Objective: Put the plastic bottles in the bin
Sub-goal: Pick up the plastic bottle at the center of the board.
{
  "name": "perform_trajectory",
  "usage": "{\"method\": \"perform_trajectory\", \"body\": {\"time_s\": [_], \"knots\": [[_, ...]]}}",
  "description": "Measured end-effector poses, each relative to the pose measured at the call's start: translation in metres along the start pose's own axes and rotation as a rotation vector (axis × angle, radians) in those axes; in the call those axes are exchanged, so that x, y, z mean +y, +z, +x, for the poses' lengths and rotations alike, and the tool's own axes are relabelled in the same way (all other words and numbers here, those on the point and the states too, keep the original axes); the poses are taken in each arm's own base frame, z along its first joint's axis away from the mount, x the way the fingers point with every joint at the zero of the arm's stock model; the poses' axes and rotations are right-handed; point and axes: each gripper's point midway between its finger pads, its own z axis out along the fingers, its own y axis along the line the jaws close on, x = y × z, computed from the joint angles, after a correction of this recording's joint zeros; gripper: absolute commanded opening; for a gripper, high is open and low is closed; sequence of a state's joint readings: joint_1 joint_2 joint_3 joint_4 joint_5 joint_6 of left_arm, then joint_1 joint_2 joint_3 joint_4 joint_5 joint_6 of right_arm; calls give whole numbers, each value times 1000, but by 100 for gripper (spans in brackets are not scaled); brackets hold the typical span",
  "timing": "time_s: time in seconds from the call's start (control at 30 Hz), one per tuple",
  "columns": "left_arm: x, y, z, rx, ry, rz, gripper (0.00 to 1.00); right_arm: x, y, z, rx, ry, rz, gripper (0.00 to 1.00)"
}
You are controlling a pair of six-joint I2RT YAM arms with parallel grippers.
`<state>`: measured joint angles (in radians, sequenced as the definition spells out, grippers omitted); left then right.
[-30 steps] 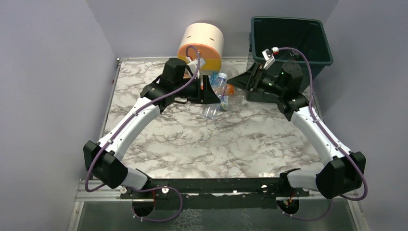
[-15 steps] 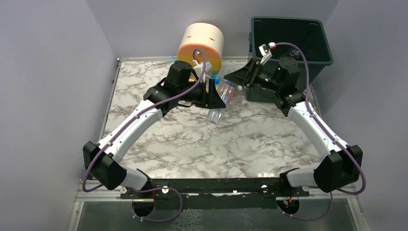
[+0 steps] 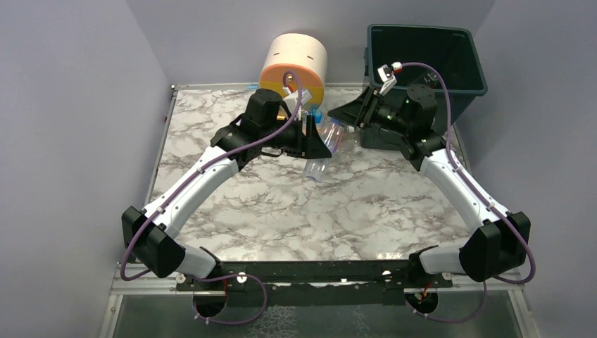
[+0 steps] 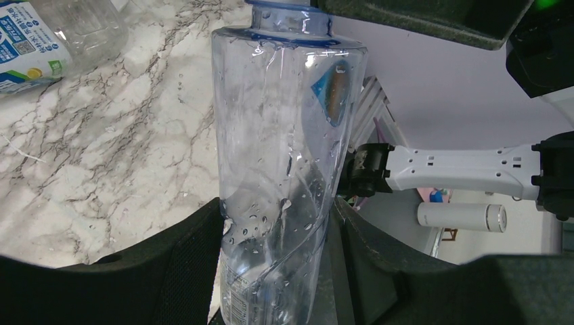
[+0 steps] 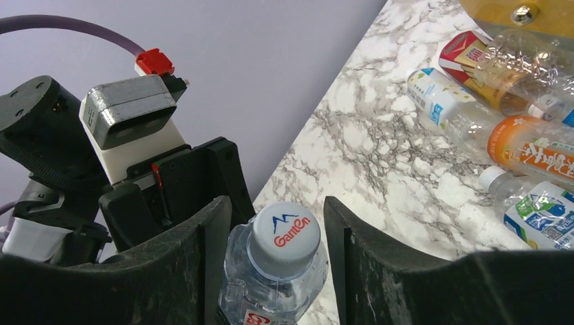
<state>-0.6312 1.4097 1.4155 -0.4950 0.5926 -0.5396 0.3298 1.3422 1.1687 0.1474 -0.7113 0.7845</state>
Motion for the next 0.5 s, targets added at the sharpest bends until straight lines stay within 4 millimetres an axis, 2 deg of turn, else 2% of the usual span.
{"method": "perform_trajectory", "body": {"time_s": [0.2,0.37,0.5], "knots": [[0,1,0,2,-2,0,55,2,2,3,5,-2,-8,52],[0,3,1,5,-2,0,55,1,2,4,7,-1,-7,53],[0,4,1,4,-2,2,55,1,2,4,7,-1,-7,43]]}}
